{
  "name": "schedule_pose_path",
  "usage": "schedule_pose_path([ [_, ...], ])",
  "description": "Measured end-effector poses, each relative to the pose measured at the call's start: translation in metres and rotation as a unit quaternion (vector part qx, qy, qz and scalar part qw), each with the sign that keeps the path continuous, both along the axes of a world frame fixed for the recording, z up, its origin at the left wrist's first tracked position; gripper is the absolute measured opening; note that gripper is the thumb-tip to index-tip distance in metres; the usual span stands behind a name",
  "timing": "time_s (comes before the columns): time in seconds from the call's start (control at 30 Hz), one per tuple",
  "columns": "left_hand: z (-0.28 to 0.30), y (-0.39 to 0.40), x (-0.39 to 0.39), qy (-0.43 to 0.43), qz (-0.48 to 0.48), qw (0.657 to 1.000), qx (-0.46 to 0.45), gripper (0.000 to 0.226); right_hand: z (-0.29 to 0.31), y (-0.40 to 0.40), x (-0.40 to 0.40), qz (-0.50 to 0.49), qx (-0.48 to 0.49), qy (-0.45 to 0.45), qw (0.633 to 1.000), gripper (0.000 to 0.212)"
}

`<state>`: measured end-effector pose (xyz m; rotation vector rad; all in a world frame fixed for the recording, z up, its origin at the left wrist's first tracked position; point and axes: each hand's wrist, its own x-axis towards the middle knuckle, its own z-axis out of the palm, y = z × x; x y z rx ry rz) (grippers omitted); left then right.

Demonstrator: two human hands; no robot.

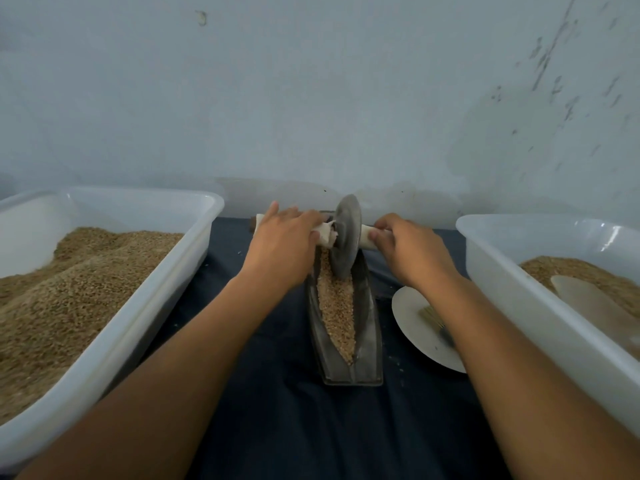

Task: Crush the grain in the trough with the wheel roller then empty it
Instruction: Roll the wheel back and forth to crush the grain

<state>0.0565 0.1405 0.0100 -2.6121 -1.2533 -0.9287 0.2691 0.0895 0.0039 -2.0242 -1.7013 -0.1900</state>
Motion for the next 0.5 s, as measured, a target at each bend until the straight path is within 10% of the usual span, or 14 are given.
schedule_pose_path([
  [0.5, 0.030, -0.023, -0.010, 0.172, 0.126, 0.973, -0.093, 0.025, 0.023, -0.009, -0.012, 0.118, -0.063, -0.065, 0.989, 0.032],
])
